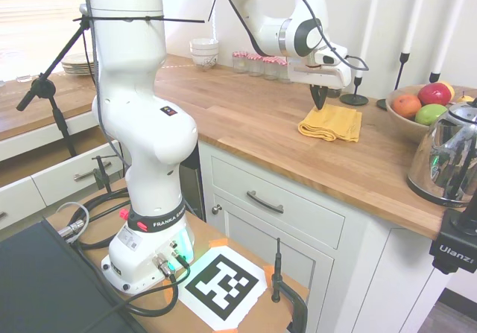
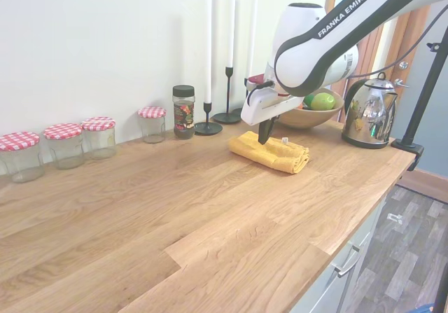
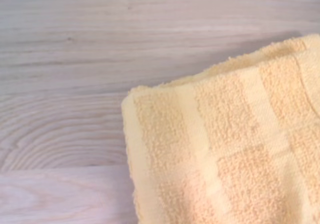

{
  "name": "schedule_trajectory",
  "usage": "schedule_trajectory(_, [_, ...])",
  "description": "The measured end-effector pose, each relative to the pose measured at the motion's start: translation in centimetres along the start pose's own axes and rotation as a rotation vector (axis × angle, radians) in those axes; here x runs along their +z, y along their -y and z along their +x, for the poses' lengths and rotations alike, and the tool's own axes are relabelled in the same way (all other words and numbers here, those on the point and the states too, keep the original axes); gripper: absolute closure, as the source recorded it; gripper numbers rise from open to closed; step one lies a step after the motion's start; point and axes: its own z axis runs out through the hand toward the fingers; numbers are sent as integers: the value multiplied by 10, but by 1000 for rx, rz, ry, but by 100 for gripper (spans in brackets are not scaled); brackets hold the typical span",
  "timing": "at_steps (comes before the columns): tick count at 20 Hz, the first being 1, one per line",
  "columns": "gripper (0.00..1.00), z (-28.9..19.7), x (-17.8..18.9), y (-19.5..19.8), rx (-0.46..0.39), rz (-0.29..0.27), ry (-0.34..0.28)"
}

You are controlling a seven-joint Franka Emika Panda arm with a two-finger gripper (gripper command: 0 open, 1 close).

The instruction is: Wipe the counter

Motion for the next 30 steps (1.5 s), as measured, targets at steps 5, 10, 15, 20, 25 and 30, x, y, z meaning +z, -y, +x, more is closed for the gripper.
schedule_trajectory(5, [0,2,-5,-2,9,1,0])
schedule_trajectory(10, [0,5,-6,-6,21,-2,3])
schedule_trajectory(15, [0,9,-5,-12,42,-3,7])
schedule_trajectory(20, [0,16,-5,-21,81,2,27])
schedule_trajectory(25, [0,27,-8,-31,111,12,47])
schedule_trajectory(30, [0,39,-10,-44,143,2,59])
